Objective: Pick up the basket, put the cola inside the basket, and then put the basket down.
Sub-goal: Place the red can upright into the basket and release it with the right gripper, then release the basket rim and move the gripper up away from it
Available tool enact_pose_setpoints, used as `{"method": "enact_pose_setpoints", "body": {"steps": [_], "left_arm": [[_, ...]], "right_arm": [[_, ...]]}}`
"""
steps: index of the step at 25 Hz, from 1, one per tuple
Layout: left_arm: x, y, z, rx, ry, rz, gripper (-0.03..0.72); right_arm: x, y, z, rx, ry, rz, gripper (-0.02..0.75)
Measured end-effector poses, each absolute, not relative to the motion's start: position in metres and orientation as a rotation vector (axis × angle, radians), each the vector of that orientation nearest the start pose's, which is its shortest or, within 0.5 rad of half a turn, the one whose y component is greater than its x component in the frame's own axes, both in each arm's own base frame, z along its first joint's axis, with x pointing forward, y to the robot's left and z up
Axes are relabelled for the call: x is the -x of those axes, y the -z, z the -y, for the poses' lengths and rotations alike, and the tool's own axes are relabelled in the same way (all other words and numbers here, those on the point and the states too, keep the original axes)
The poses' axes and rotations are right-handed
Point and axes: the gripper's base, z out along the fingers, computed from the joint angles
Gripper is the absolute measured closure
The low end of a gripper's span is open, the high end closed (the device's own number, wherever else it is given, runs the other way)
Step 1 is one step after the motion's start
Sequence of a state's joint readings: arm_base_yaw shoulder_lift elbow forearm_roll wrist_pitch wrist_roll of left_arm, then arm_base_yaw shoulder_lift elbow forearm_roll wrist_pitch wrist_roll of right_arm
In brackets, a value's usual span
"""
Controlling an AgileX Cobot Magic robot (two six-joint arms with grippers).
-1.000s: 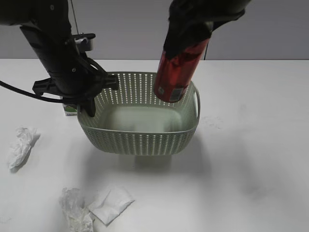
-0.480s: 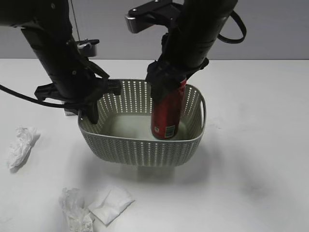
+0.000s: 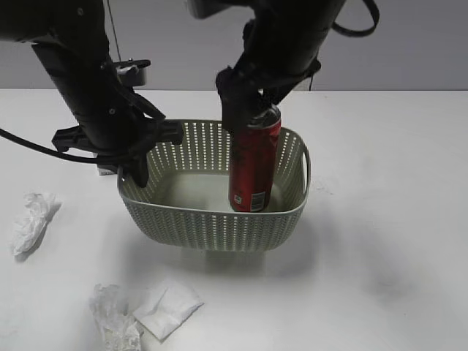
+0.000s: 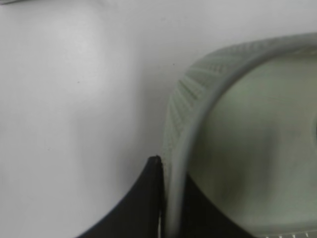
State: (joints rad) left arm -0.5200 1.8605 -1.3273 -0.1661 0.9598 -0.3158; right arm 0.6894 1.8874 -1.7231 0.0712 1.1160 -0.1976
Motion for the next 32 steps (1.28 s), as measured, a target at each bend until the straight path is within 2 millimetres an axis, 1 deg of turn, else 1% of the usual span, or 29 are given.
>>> {"method": "enact_pose_setpoints", "body": {"steps": [3,6,7,9,10,11,12,14,17,19,21,22,24,26,27,30,32], "left_arm": [[-0.314,-0.205,0.194,-0.182,0.302,-3.029,0.690],[-0.314,-0.205,0.194,-0.182,0.302,-3.029,0.690],[-0.314,-0.205,0.194,-0.182,0.302,-3.029,0.690],[-0.313,-0.205,0.194,-0.184,0.297,-3.035,0.690],[-0.313,-0.205,0.193,-0.185,0.295,-3.039,0.690],[-0.312,-0.205,0.193,-0.186,0.292,-3.045,0.690],[-0.312,-0.205,0.193,-0.187,0.288,-3.053,0.690],[-0.311,-0.205,0.192,-0.188,0.282,-3.063,0.690],[-0.311,-0.205,0.192,-0.189,0.280,-3.067,0.690],[-0.311,-0.205,0.192,-0.190,0.281,-3.066,0.690],[-0.311,-0.205,0.192,-0.187,0.283,-3.062,0.690],[-0.311,-0.205,0.193,-0.188,0.285,-3.058,0.690],[-0.312,-0.205,0.193,-0.188,0.286,-3.053,0.690],[-0.312,-0.205,0.193,-0.187,0.287,-3.051,0.691],[-0.312,-0.205,0.193,-0.186,0.287,-3.051,0.691],[-0.312,-0.205,0.193,-0.187,0.287,-3.051,0.691],[-0.312,-0.205,0.193,-0.187,0.287,-3.051,0.691]], "right_arm": [[-0.316,-0.328,-0.266,1.121,-0.230,-2.485,0.100],[-0.327,-0.357,-0.256,1.009,-0.255,-2.436,0.100],[-0.334,-0.362,-0.248,0.956,-0.256,-2.435,0.100],[-0.349,-0.365,-0.227,0.858,-0.240,-2.459,0.106],[-0.358,-0.364,-0.212,0.800,-0.226,-2.483,0.111],[-0.367,-0.362,-0.193,0.728,-0.208,-2.511,0.115],[-0.373,-0.360,-0.178,0.680,-0.193,-2.531,0.120],[-0.380,-0.354,-0.144,0.574,-0.159,-2.584,0.127],[-0.379,-0.354,-0.091,0.411,-0.115,-2.637,0.135],[-0.371,-0.359,-0.059,0.309,-0.085,-2.648,0.143],[-0.359,-0.363,-0.041,0.249,-0.065,-2.655,0.144],[-0.350,-0.367,-0.035,0.230,-0.061,-2.654,0.144],[-0.331,-0.373,-0.032,0.222,-0.059,-2.644,0.144],[-0.305,-0.381,-0.030,0.219,-0.070,-2.626,0.144],[-0.293,-0.381,-0.030,0.218,-0.079,-2.629,0.144],[-0.245,-0.384,-0.026,0.221,-0.082,-2.600,0.146],[-0.215,-0.376,-0.023,0.220,-0.082,-2.583,0.146]]}}
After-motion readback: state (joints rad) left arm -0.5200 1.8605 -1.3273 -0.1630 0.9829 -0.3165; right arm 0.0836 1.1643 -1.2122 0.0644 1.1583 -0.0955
